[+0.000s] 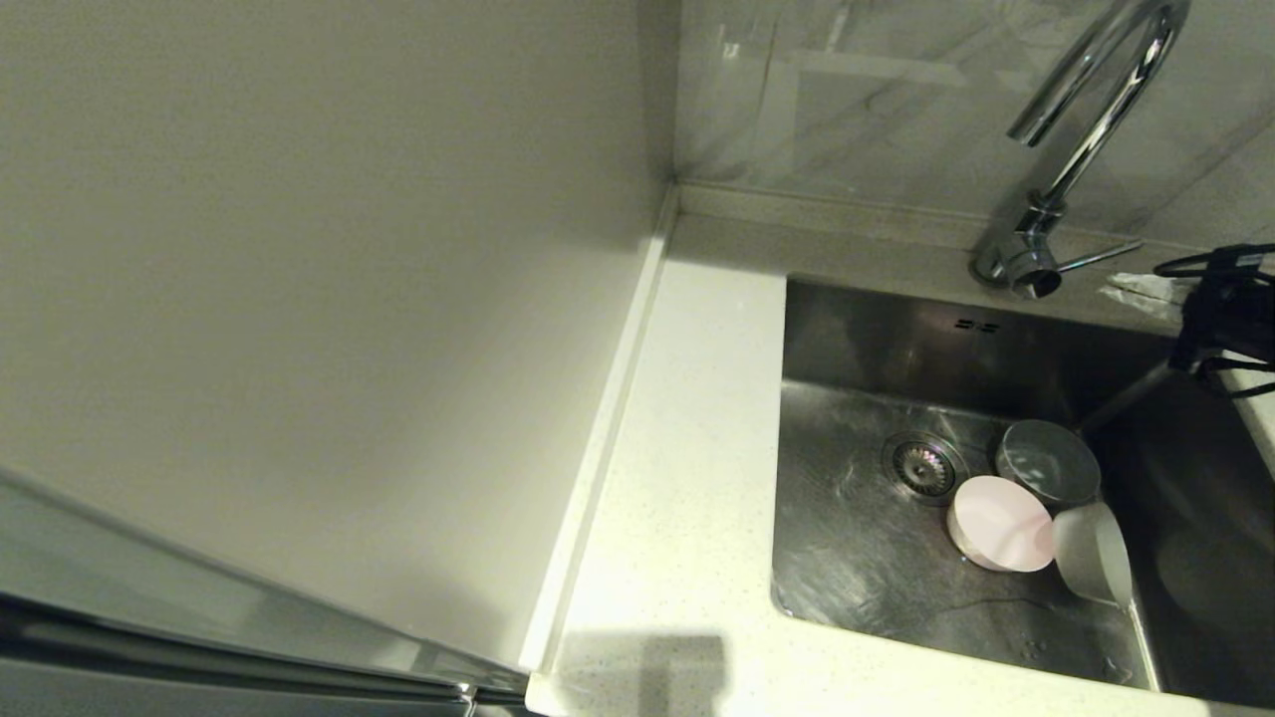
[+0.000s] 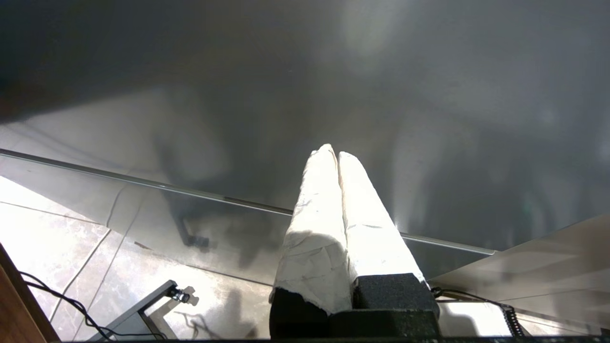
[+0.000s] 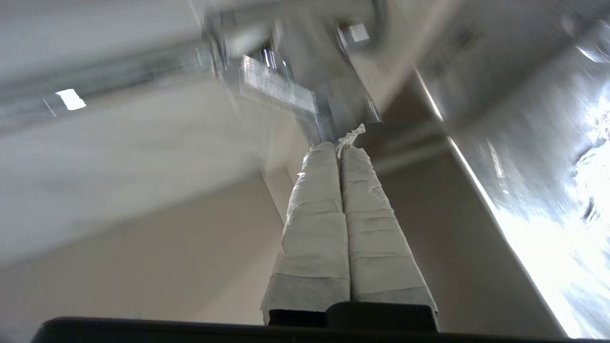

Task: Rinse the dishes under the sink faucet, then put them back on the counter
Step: Turn off the faucet, then put a bowl back to the table from the sink

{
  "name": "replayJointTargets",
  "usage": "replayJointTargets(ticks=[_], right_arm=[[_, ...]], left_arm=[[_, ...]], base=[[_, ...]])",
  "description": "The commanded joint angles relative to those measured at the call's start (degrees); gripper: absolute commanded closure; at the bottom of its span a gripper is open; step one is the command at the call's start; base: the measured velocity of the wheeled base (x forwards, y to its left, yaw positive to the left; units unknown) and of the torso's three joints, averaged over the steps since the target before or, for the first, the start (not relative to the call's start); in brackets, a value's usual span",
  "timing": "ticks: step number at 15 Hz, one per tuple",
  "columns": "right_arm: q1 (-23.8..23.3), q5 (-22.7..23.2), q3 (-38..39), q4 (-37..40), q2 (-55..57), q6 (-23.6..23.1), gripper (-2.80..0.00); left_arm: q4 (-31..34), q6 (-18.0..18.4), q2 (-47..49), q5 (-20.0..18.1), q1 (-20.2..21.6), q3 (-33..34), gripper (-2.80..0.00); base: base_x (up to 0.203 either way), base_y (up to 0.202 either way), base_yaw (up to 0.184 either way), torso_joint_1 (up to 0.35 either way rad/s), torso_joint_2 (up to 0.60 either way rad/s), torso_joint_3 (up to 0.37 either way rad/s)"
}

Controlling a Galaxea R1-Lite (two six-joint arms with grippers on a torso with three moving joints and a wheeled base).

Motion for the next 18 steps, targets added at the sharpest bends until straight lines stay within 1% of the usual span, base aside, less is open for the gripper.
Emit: replayJointTargets(ticks=[1, 2, 3, 4, 5, 7, 8, 9, 10, 11, 12, 13, 15, 16, 18], right_arm=[[-1.5, 2.1, 7.7, 0.2, -9.3, -1.9, 0.0], [-1.8, 2.9, 11.0, 1.2, -14.1, -4.4, 0.0], [-2.0, 3.4, 13.5, 3.8, -19.5, -7.9, 0.0], [-2.1, 3.8, 14.7, 8.6, -24.8, -12.1, 0.0], [-2.2, 4.0, 15.0, 16.9, -30.7, -18.0, 0.0], [-2.2, 3.2, 12.2, 43.9, -39.1, -33.5, 0.0], [-2.1, 1.6, 10.0, 57.9, -42.3, -45.0, 0.0], [-1.5, -1.1, 8.7, 68.2, -45.1, -57.9, 0.0], [-0.3, -5.5, 8.8, 75.2, -48.0, -67.9, 0.0], [1.5, -11.0, 10.5, 78.0, -50.1, -73.5, 0.0], [3.0, -13.6, 13.4, 77.3, -50.6, -76.2, 0.0], [3.7, -14.8, 16.4, 73.6, -50.5, -78.0, 0.0], [4.5, -15.9, 23.5, 62.5, -49.2, -81.6, 0.0], [4.9, -16.7, 27.6, 54.8, -47.6, -83.9, 0.0], [7.4, -18.6, 30.2, 46.2, -41.3, -85.7, 0.0]], left_arm=[[0.0, -0.1, -0.2, 0.0, 0.0, 0.0, 0.0], [0.0, -0.1, -0.2, 0.0, 0.0, 0.0, 0.0], [0.0, -0.1, -0.2, 0.0, -0.1, 0.0, 0.0], [0.0, -0.1, -0.2, 0.0, 0.0, 0.0, 0.0], [0.0, -0.1, -0.2, 0.0, -0.1, 0.0, 0.0], [0.0, -0.1, -0.2, 0.0, 0.0, 0.0, 0.0], [0.0, -0.1, -0.2, 0.0, 0.0, 0.0, 0.0], [0.0, -0.1, -0.2, 0.0, 0.0, 0.0, 0.0], [0.0, -0.1, -0.2, 0.0, 0.0, 0.0, 0.0], [0.0, -0.1, -0.2, 0.0, 0.0, 0.0, 0.0], [0.0, -0.1, -0.3, 0.0, -0.1, 0.0, 0.0], [0.0, 0.0, -0.2, 0.0, 0.0, 0.0, 0.0], [0.0, -0.1, -0.2, 0.0, 0.0, 0.0, 0.0], [0.0, -0.1, -0.2, 0.0, 0.0, 0.0, 0.0], [0.0, -0.1, -0.2, 0.0, 0.0, 0.0, 0.0]], base=[[0.0, 0.0, 0.0, 0.0, 0.0, 0.0], [0.0, 0.0, 0.0, 0.0, 0.0, 0.0], [0.0, 0.0, 0.0, 0.0, 0.0, 0.0], [0.0, 0.0, 0.0, 0.0, 0.0, 0.0], [0.0, 0.0, 0.0, 0.0, 0.0, 0.0], [0.0, 0.0, 0.0, 0.0, 0.0, 0.0], [0.0, 0.0, 0.0, 0.0, 0.0, 0.0], [0.0, 0.0, 0.0, 0.0, 0.0, 0.0], [0.0, 0.0, 0.0, 0.0, 0.0, 0.0], [0.0, 0.0, 0.0, 0.0, 0.0, 0.0], [0.0, 0.0, 0.0, 0.0, 0.0, 0.0], [0.0, 0.0, 0.0, 0.0, 0.0, 0.0], [0.0, 0.0, 0.0, 0.0, 0.0, 0.0], [0.0, 0.0, 0.0, 0.0, 0.0, 0.0], [0.0, 0.0, 0.0, 0.0, 0.0, 0.0]])
